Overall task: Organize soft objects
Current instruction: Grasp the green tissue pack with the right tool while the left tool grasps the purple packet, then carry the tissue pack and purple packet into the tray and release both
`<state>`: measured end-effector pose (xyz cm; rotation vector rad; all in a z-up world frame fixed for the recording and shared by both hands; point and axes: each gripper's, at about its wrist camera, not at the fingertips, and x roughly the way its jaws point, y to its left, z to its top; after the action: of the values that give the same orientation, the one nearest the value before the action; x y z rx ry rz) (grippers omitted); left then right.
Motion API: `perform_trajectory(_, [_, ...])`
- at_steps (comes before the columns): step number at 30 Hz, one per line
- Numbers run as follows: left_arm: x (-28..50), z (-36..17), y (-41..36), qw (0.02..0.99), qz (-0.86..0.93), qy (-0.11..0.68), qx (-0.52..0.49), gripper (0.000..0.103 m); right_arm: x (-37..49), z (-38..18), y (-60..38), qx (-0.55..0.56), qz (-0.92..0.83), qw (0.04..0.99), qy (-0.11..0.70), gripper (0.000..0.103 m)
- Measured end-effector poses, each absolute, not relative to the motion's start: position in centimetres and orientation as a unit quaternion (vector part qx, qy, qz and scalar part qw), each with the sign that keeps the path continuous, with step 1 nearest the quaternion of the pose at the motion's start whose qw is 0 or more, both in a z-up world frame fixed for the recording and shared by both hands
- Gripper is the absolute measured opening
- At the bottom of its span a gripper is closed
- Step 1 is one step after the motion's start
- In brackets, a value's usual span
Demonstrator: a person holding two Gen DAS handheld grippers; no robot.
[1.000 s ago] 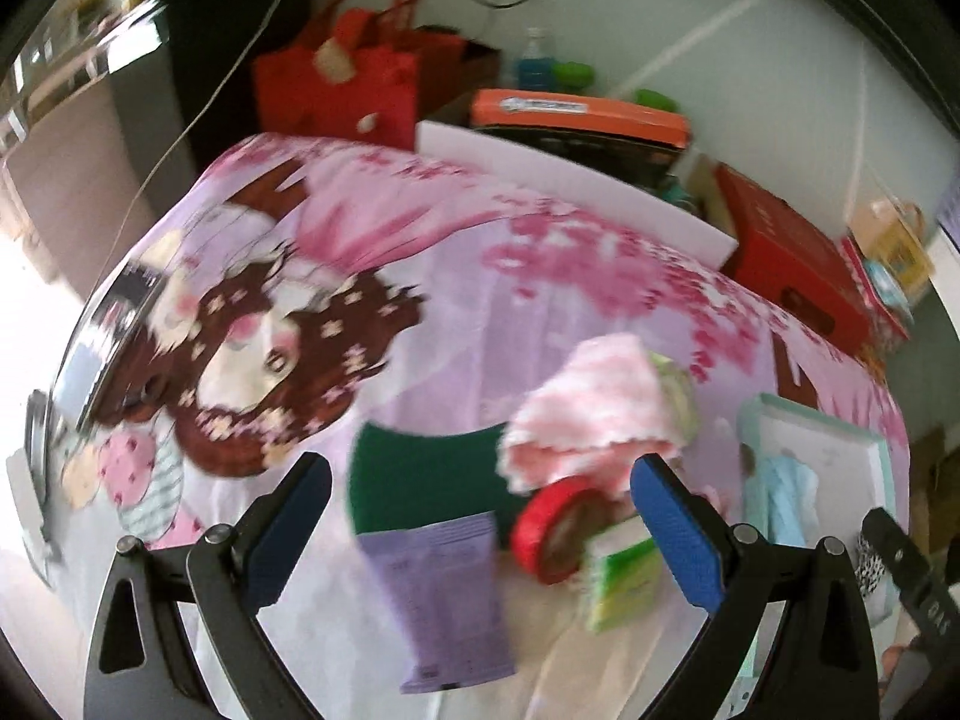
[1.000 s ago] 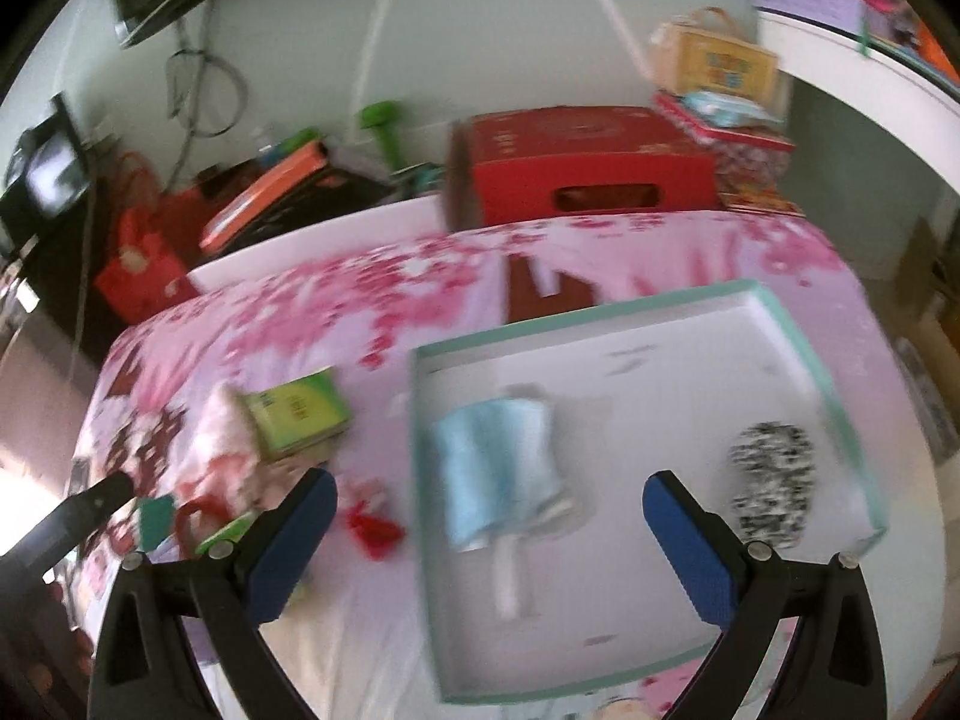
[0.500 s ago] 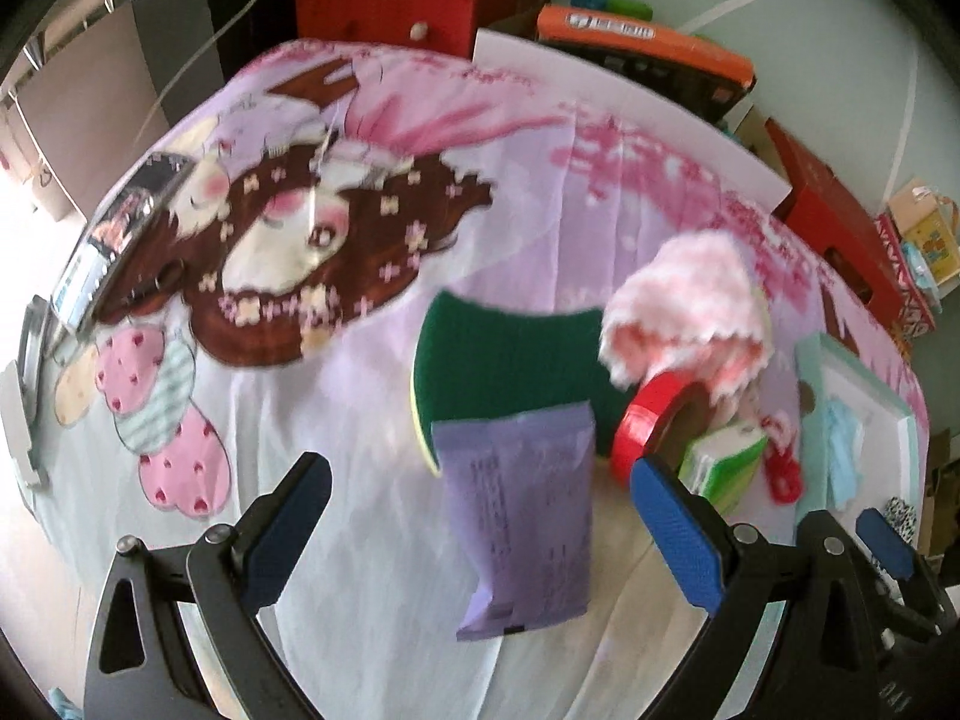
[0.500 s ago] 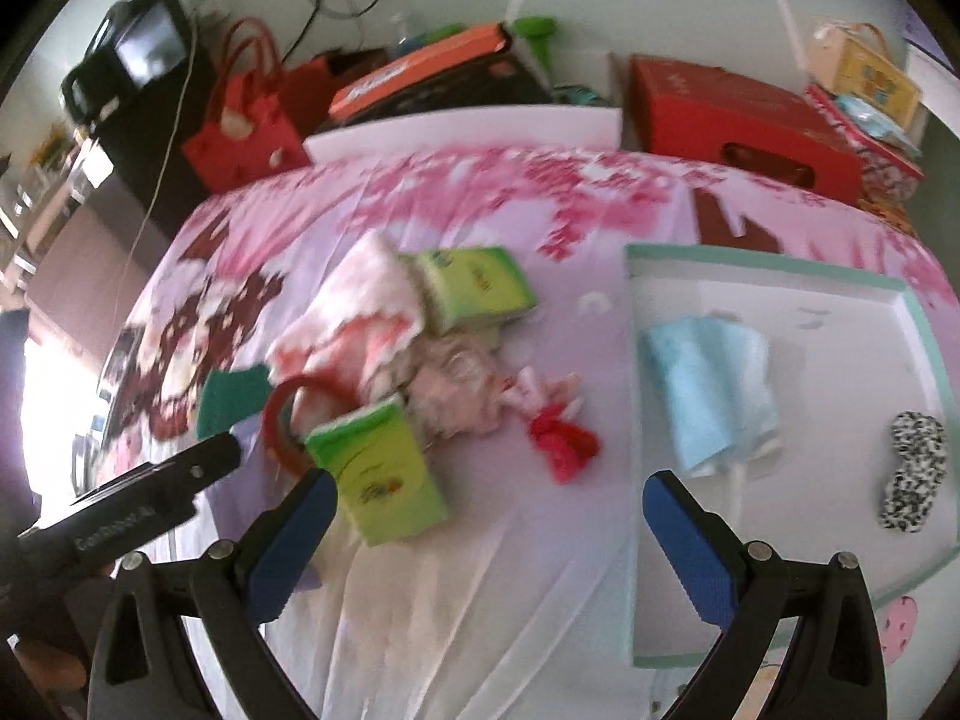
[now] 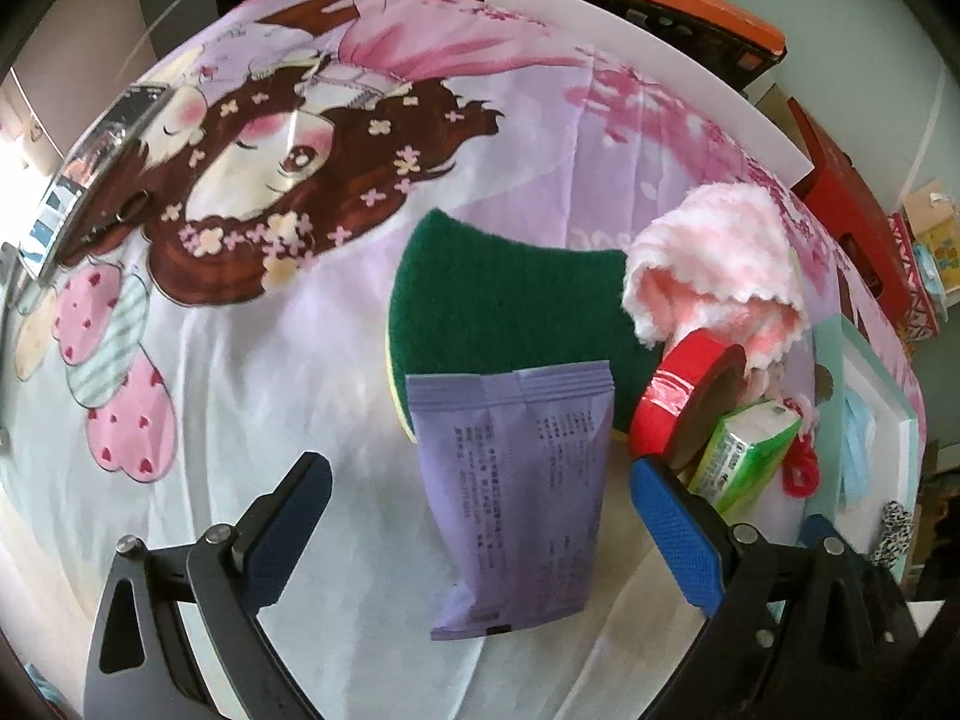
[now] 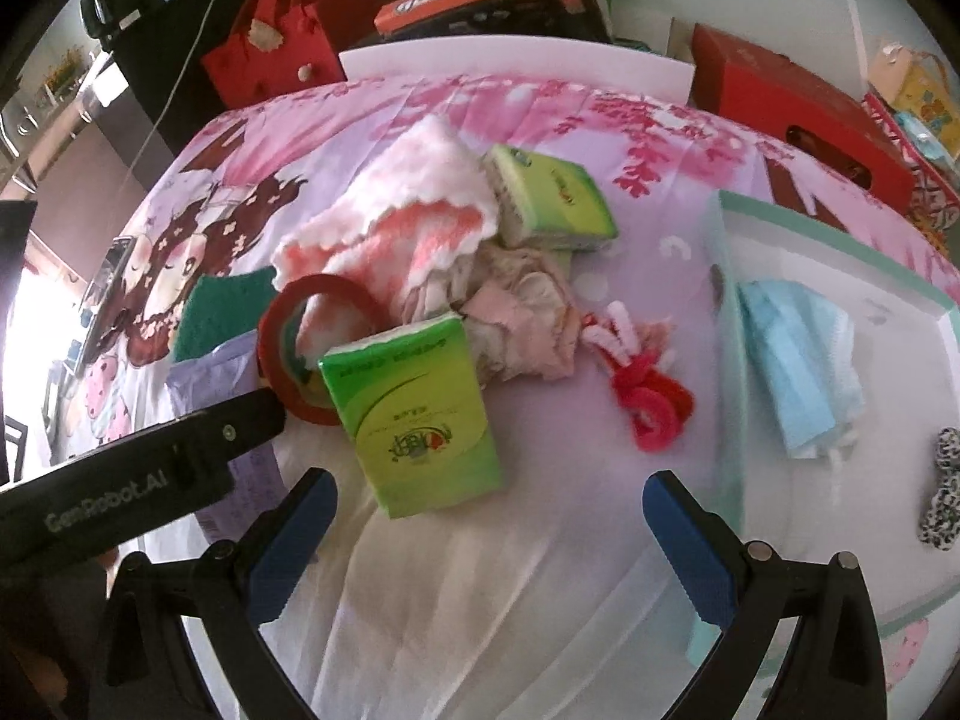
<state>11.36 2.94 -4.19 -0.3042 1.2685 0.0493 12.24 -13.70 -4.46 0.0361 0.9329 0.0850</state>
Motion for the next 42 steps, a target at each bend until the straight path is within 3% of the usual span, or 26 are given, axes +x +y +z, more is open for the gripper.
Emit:
perform_trajectory(8, [11.7,-4.5,3.1,0.786,0.018,0.596,-0.164,0.098,12.9,-4.8,-13.0,0.025,0.056,0.896,0.441,0.103])
perform_trajectory(12, [11.5,-4.5,3.0,0.786,0.013,0.596,-0.165,0.088,13.3,-5.0,-12.7,0.019,0.058,0.897,0.437,0.097])
perform_trajectory(17, [11.7,-4.6,3.1,0.781,0.01,0.598,-0.18,0.077,13.3,-4.8,-12.8,0.025,0.06,0.902,0.427,0.071])
perform_trajectory(19, [11.7,-4.5,3.1,0.781,0.008,0.597,-0.183,0.058,13.3,-4.7,-12.9,0.032,0.066,0.902,0.426,0.057])
perform_trajectory(20, [11.7,-4.6,3.2,0.78,0.006,0.597,-0.186,0.055,13.3,-4.7,-13.0,0.034,0.067,0.902,0.426,0.053])
perform_trajectory(42, [11.3,-2.8,3.7,0.789,-0.039,0.569,-0.228,0.049,12.6,-3.7,-13.6,0.044,0.069,0.905,0.418,0.053])
